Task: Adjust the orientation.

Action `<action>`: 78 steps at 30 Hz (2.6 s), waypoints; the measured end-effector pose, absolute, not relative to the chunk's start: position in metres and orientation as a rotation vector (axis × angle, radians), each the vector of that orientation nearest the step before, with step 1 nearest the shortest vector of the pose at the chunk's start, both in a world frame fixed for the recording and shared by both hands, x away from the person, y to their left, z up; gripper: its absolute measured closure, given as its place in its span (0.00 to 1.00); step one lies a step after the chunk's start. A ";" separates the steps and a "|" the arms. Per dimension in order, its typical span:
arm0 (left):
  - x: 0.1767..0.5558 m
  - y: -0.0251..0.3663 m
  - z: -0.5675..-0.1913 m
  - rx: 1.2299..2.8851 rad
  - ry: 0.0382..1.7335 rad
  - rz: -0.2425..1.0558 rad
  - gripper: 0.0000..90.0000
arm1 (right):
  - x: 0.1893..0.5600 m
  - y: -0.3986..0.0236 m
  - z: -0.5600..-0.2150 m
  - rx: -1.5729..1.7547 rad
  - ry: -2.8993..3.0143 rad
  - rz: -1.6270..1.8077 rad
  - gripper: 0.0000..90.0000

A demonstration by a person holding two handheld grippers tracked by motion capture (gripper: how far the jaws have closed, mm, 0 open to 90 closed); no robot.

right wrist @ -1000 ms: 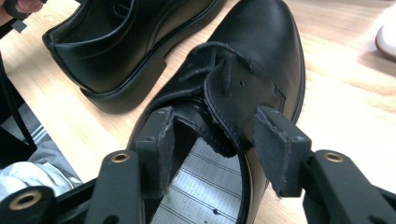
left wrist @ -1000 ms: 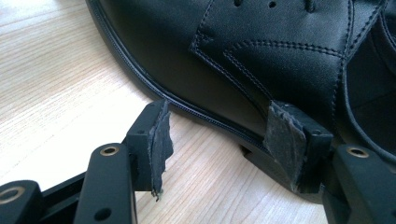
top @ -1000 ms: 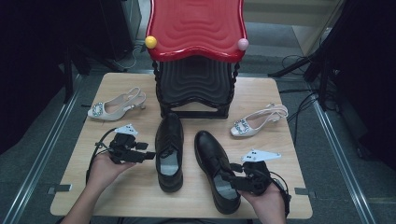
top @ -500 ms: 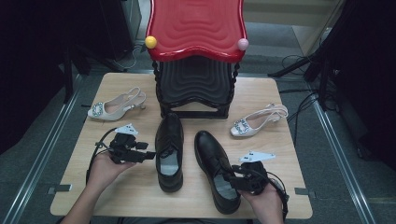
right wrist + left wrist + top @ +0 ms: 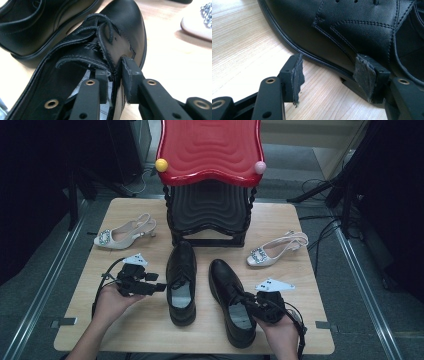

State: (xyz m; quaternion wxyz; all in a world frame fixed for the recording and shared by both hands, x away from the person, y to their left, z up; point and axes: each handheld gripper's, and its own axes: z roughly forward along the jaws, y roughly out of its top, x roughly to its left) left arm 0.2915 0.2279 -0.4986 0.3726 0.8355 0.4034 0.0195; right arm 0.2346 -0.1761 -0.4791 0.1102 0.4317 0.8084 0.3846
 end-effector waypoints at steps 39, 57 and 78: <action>0.284 0.229 -0.502 2.116 1.052 0.022 0.48 | 0.284 -0.121 -0.480 1.191 2.405 1.125 0.75; 0.291 0.231 -0.503 2.103 1.035 -0.053 0.88 | 0.269 -0.174 -0.468 1.211 2.503 1.286 1.00; 0.294 0.232 -0.504 2.110 1.043 -0.065 0.87 | 0.265 -0.152 -0.488 1.181 2.664 1.237 1.00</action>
